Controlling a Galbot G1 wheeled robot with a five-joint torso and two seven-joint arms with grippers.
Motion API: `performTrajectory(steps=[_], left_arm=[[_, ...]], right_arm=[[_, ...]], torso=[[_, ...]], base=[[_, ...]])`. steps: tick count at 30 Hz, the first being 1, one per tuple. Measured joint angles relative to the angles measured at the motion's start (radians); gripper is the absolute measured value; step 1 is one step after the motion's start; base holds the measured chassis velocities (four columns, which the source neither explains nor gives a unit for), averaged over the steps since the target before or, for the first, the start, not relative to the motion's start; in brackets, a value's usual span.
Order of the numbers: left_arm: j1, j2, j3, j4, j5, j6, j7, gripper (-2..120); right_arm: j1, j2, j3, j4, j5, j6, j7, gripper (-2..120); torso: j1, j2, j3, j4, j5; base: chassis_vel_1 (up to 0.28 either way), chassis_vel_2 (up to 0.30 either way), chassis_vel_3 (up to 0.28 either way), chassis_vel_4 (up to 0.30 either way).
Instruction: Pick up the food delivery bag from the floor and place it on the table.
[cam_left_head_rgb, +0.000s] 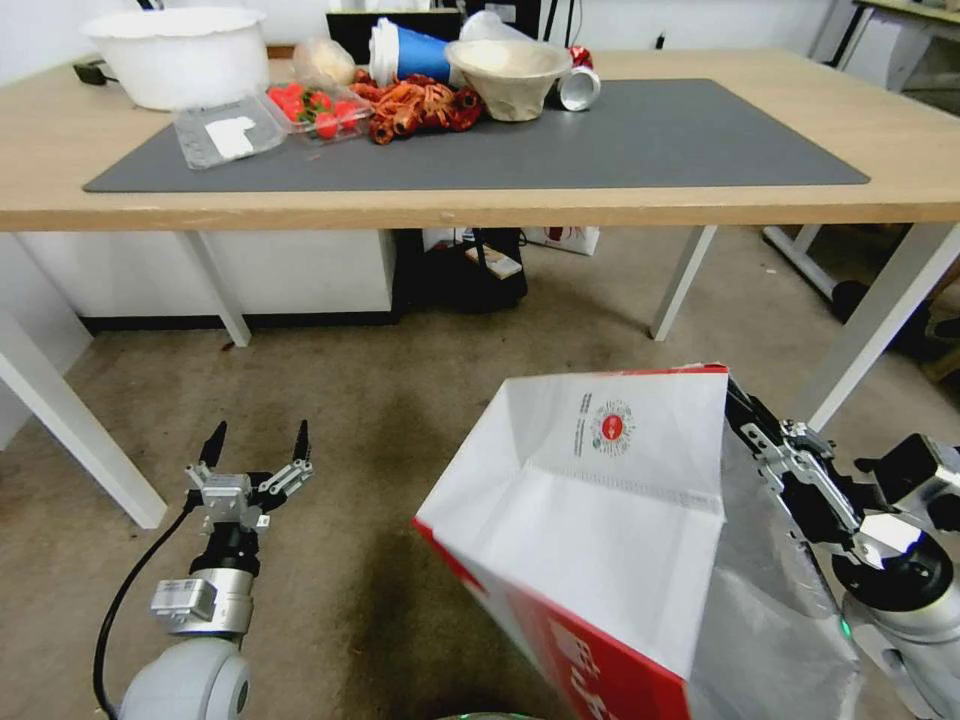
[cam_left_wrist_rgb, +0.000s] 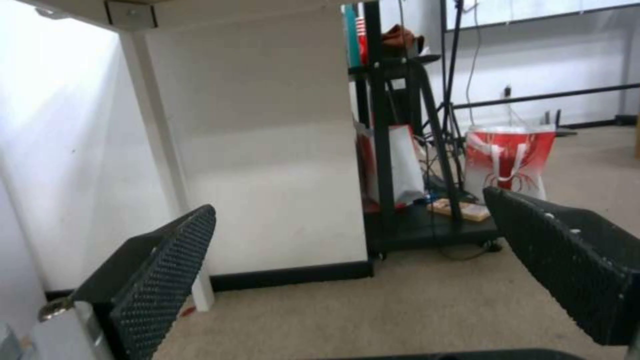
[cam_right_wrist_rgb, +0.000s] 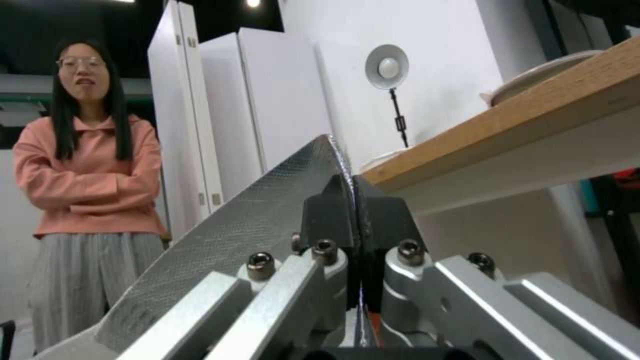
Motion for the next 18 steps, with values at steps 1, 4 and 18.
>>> performTrajectory(steps=[1, 4, 18], left_arm=[[0.001, 0.000, -0.001, 0.000, -0.002, -0.004, 0.007, 100], [0.001, 0.000, -0.001, 0.000, -0.003, -0.007, 0.015, 100], [0.007, -0.001, -0.001, -0.004, 0.000, -0.003, 0.022, 100]], right_arm=[[0.001, 0.000, 0.001, -0.002, 0.000, -0.001, -0.003, 0], [0.002, 0.000, 0.002, -0.005, 0.000, -0.001, -0.011, 0], [0.003, 0.002, 0.011, -0.023, -0.011, -0.009, -0.053, 0]], torso=[[0.000, 0.001, 0.000, 0.0000, 0.0001], [0.000, 0.008, 0.005, -0.0001, 0.0001], [0.005, 0.069, 0.062, -0.0001, 0.0000]], base=[[0.000, 0.000, 0.000, 0.000], [0.000, 0.000, 0.000, 0.000], [0.000, 0.000, 0.000, 0.000]])
